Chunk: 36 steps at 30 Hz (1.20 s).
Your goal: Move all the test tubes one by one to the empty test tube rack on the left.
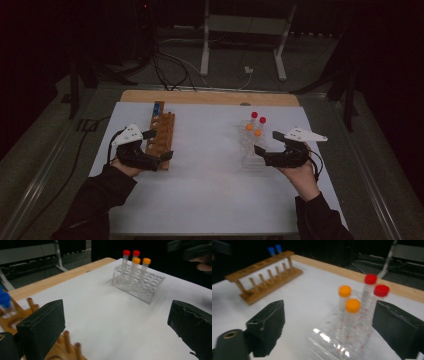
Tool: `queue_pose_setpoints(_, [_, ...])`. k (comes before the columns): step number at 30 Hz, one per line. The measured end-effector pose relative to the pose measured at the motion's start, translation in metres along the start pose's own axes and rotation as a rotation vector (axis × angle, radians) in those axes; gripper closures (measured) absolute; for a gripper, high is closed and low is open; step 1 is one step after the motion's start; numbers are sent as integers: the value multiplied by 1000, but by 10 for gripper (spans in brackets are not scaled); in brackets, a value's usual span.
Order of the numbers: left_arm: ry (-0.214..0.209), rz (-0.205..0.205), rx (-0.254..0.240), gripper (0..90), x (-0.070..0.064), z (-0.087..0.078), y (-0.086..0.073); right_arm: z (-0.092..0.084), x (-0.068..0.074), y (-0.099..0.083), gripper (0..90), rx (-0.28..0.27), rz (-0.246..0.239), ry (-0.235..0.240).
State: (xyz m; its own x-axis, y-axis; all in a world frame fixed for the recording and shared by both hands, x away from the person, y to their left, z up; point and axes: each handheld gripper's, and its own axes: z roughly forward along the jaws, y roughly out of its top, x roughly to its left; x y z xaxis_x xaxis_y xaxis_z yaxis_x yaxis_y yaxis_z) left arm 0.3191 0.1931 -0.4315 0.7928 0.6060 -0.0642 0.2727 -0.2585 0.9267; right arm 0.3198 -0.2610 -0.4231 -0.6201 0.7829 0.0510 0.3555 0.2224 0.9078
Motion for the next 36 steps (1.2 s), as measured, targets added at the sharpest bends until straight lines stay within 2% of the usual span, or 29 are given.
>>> queue_pose_setpoints(5, [-30, 2, 5, 21, -11, -1, -7, 13, -11, -12, 200, 40, 10, -34])
queue_pose_setpoints(10, [-34, 18, 11, 21, -18, -1, -11, 25, -19, -20, 388, 78, 11, -46])
queue_pose_setpoints(15, [-40, 17, 19, 21, -20, -1, -14, 35, -26, -24, 497, 110, 32, -51])
queue_pose_setpoints(18, [-44, 15, 22, 21, -20, -1, -15, 39, -27, -23, 558, 123, 25, -55])
queue_pose_setpoints(29, [-47, 11, 24, 21, -21, 1, -16, 57, -27, -23, 677, 168, 34, -77])
queue_pose_setpoints(36, [-49, 10, 27, 21, -19, 0, -17, 63, -25, -23, 740, 177, 15, -96])
